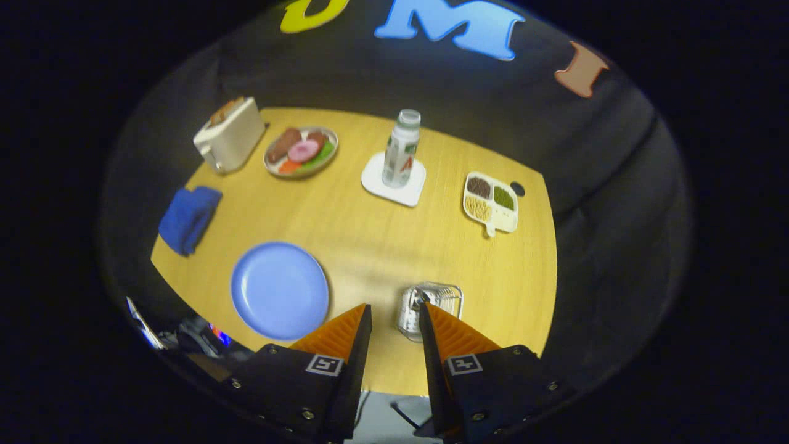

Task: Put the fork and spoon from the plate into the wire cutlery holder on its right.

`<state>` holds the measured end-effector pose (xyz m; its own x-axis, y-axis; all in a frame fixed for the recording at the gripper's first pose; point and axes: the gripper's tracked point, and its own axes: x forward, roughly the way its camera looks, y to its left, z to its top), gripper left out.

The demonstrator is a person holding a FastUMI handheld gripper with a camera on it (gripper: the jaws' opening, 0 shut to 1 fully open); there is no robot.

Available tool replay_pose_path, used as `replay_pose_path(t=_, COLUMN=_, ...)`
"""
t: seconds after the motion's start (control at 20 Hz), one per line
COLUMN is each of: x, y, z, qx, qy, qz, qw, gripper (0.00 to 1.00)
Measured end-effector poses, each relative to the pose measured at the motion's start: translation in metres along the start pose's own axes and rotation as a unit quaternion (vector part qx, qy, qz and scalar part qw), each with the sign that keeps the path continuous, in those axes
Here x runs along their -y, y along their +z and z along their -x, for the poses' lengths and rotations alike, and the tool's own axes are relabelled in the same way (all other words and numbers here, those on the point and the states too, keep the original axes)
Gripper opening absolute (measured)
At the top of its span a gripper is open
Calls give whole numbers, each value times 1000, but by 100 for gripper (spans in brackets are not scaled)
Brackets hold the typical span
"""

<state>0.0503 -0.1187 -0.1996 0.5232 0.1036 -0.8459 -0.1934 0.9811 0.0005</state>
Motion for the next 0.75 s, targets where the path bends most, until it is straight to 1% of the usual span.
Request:
replay_pose_path(t=0.1, x=-20, y=15, z=25, qx=103, qy=-7, qz=-38, qw=994, gripper=47)
replay_pose_path(t=0.2, x=-41, y=26, z=59, qx=200, qy=-16, qz=-60, qw=978, gripper=46)
replay_pose_path(t=0.25, x=-51, y=29, z=76, qx=238, qy=-20, qz=-60, qw=969, gripper=46)
replay_pose_path(t=0.3, x=-54, y=24, z=89, qx=264, qy=-37, qz=-54, qw=962, gripper=46)
replay_pose_path(t=0.35, x=-58, y=21, z=101, qx=285, qy=-50, qz=-48, qw=956, gripper=46)
replay_pose_path(t=0.4, x=-68, y=20, z=108, qx=307, qy=-54, qz=-45, qw=949, gripper=46)
replay_pose_path(t=0.5, x=-87, y=25, z=126, qx=348, qy=-54, qz=-42, qw=935, gripper=46)
replay_pose_path(t=0.6, x=-101, y=32, z=138, qx=375, qy=-55, qz=-25, qw=925, gripper=46)
replay_pose_path(t=0.7, x=-106, y=36, z=141, qx=384, qy=-67, qz=-18, qw=921, gripper=47)
replay_pose_path(t=0.75, x=-116, y=36, z=138, qx=384, qy=-55, qz=-19, qw=922, gripper=52)
